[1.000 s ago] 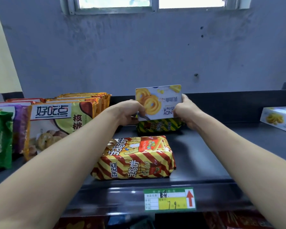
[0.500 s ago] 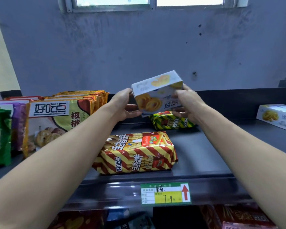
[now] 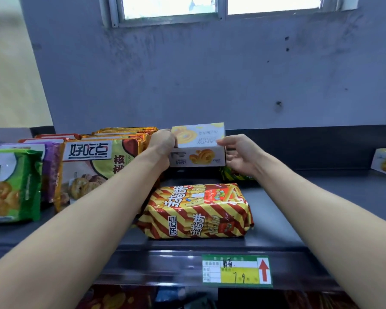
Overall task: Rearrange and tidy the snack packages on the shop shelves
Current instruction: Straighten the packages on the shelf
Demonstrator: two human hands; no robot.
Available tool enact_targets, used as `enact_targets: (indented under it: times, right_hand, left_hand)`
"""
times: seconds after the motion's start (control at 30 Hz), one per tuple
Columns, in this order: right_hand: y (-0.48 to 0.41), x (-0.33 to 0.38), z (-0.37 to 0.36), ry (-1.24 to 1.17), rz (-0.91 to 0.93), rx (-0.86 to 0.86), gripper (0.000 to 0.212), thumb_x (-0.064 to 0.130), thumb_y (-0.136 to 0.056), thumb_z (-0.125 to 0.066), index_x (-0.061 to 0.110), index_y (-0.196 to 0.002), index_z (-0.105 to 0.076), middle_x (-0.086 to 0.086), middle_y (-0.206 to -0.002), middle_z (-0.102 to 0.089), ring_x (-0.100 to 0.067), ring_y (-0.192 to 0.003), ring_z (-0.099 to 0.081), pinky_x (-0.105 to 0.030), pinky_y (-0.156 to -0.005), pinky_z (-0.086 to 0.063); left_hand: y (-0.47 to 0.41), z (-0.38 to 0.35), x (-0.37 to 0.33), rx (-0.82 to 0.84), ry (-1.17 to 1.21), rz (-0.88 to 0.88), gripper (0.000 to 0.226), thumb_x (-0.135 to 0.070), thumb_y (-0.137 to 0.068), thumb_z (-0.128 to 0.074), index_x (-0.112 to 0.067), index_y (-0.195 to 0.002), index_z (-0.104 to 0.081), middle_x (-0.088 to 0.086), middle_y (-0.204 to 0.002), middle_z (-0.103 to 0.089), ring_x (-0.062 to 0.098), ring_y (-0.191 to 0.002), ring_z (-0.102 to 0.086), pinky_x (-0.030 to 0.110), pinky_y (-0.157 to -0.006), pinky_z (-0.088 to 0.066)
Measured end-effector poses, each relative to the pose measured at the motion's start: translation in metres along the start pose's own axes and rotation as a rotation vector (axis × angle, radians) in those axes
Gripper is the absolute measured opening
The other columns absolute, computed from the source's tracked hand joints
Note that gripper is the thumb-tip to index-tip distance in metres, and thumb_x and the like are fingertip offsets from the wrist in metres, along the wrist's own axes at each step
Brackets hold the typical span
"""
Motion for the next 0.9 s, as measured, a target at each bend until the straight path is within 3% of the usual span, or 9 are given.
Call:
enact_targets:
  times: [0.1, 0.2, 0.23, 0.33, 0.43, 0.6, 0.73, 0.9]
  right_hand:
    - [-0.003, -0.006, 0.003, 0.043, -0.072, 0.056, 0.029, -0.002, -0.087, -0.051, 0.002, -0.116, -0.054, -0.013, -0.103, -0.065, -0.023, -0.088, -0.066, -0.031, -0.071, -0.054]
    - [-0.008, 0.004, 0.011, 0.196, -0.021, 0.044, 0.025, -0.010, -0.086, -0.046, 0.005, -0.100, -0.059, -0.007, -0.091, -0.070, -0.016, -0.072, -0.070, -0.023, -0.056, -0.055]
    - [-0.011, 0.006, 0.016, 0.257, 0.007, 0.020, 0.028, -0.013, -0.084, -0.047, 0.004, -0.103, -0.058, -0.007, -0.093, -0.071, -0.017, -0.075, -0.071, -0.025, -0.060, -0.056]
    - [-0.016, 0.006, 0.030, 0.461, 0.060, -0.061, 0.043, -0.017, -0.079, -0.053, -0.001, -0.119, -0.052, -0.011, -0.107, -0.068, -0.026, -0.099, -0.066, -0.040, -0.094, -0.051]
    - [-0.021, -0.001, 0.037, 0.578, 0.066, -0.103, 0.043, -0.019, -0.080, -0.056, -0.002, -0.119, -0.051, -0.013, -0.108, -0.065, -0.028, -0.101, -0.062, -0.037, -0.089, -0.050]
    - [-0.030, -0.003, 0.040, 0.855, 0.122, -0.185, 0.042, -0.006, -0.076, -0.070, 0.005, -0.115, -0.057, -0.008, -0.112, -0.066, -0.025, -0.102, -0.063, -0.035, -0.090, -0.050]
    - [-0.034, -0.003, 0.038, 0.967, 0.147, -0.238, 0.034, 0.002, -0.082, -0.067, 0.008, -0.115, -0.060, -0.009, -0.114, -0.067, -0.027, -0.105, -0.063, -0.040, -0.095, -0.050]
    - [-0.032, -0.001, 0.035, 1.066, 0.191, -0.328, 0.029, 0.007, -0.087, -0.062, 0.009, -0.116, -0.059, -0.010, -0.118, -0.064, -0.027, -0.108, -0.060, -0.031, -0.087, -0.049]
  left_hand:
    - [-0.007, 0.002, 0.003, 0.016, -0.162, -0.022, 0.029, 0.015, -0.083, -0.042, -0.010, -0.068, -0.045, 0.002, -0.075, -0.045, 0.015, -0.065, -0.045, 0.020, -0.052, -0.042]
    - [-0.010, -0.006, 0.010, 0.101, -0.096, -0.025, 0.033, 0.021, -0.076, -0.035, -0.002, -0.083, -0.057, 0.016, -0.091, -0.057, 0.031, -0.076, -0.057, 0.031, -0.065, -0.051]
    - [-0.009, -0.010, 0.013, 0.132, -0.056, -0.016, 0.037, 0.022, -0.076, -0.032, -0.002, -0.088, -0.057, 0.019, -0.096, -0.056, 0.031, -0.075, -0.057, 0.032, -0.065, -0.050]
    - [-0.004, -0.020, 0.015, 0.208, -0.006, -0.016, 0.047, 0.025, -0.080, -0.028, -0.001, -0.107, -0.056, 0.019, -0.102, -0.056, 0.028, -0.079, -0.059, 0.025, -0.057, -0.051]
    - [-0.003, -0.025, 0.018, 0.255, -0.017, 0.007, 0.052, 0.025, -0.083, -0.028, 0.003, -0.124, -0.052, 0.018, -0.109, -0.056, 0.027, -0.096, -0.056, 0.021, -0.055, -0.054]
    - [-0.009, -0.026, 0.030, 0.267, -0.161, 0.086, 0.048, 0.019, -0.085, -0.034, -0.003, -0.122, -0.056, 0.015, -0.121, -0.058, 0.027, -0.111, -0.056, 0.030, -0.078, -0.047]
    - [-0.012, -0.024, 0.034, 0.226, -0.225, 0.100, 0.042, 0.017, -0.085, -0.038, -0.002, -0.118, -0.056, 0.017, -0.120, -0.059, 0.026, -0.108, -0.057, 0.027, -0.069, -0.049]
    - [-0.015, -0.024, 0.037, 0.239, -0.284, 0.095, 0.040, 0.014, -0.085, -0.041, -0.003, -0.119, -0.057, 0.016, -0.122, -0.058, 0.028, -0.114, -0.055, 0.032, -0.080, -0.044]
Point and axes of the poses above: each hand's wrist, its own y-axis away from the middle knuckle, its own z-axis out of the back of the hand, x = y × z, the point moved 5 cm from there along -y, towards the middle knuckle
